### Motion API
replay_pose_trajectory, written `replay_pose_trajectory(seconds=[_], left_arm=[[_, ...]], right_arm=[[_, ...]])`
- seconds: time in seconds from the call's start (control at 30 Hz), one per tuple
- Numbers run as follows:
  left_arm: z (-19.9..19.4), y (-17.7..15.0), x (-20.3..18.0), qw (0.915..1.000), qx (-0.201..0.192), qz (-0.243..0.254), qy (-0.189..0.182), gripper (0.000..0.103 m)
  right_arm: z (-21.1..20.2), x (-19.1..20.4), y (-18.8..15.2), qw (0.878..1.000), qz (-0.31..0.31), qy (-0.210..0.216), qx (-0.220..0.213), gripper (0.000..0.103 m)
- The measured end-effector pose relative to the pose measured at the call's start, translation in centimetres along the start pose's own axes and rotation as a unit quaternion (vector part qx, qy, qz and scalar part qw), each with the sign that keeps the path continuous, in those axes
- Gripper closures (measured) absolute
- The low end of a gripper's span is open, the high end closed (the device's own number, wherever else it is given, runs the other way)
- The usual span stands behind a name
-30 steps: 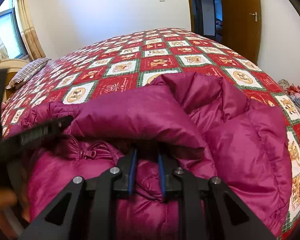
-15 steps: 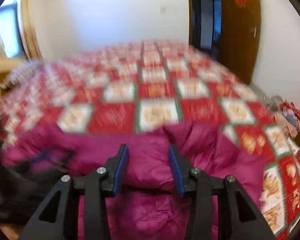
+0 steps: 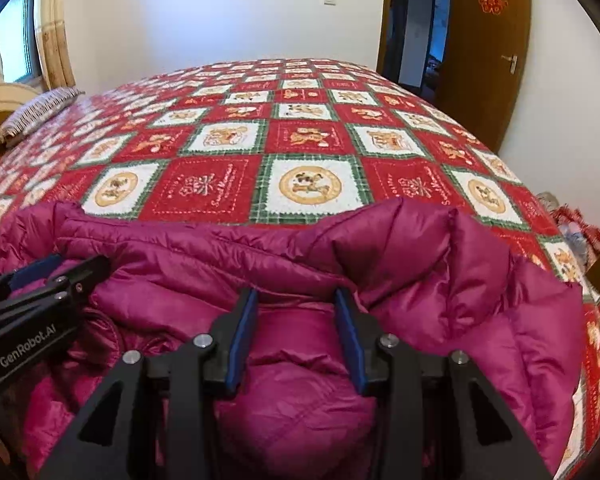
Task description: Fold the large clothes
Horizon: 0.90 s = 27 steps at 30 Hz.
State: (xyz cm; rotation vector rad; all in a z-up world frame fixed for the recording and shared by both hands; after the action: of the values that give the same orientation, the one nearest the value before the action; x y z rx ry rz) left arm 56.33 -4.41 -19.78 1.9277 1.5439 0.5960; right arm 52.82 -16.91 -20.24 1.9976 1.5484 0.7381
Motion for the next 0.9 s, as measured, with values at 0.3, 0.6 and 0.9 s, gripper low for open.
replay_pose_trajectory(seconds=[0.3, 0.6, 0.9], left_arm=[[-14.1, -2.2, 1.1, 0.9952, -0.069, 0.004, -0.069, 0.041], [-28.7, -9.7, 3.1, 0.9907, -0.112, 0.024, -0.073, 0.041], [-33.7, -19.1, 3.5, 0.9947, -0.068, 0.059, -0.049, 0.04]], right_arm=[[-17.1, -4.6, -2.0, 0.984, 0.082, 0.059, -0.144, 0.059], [-31.5, -8.0, -9.8, 0.977, 0.107, 0.061, -0.174, 0.058], [-38.0, -11.3, -16.9, 0.983, 0.094, 0.029, -0.156, 0.052]])
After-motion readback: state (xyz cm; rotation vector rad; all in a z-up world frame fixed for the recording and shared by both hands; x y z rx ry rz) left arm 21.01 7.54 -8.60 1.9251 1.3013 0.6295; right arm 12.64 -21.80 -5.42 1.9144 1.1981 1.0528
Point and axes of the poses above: each gripper's, at about its wrist camera, not at the fingertips, and z roughly the way its jaws point, x to its left, y to its top, the point moved 1 cm from there along z, roughly the way its jaws point, and after that the axes turned 10 degrees about z, right-handed, at the moved point
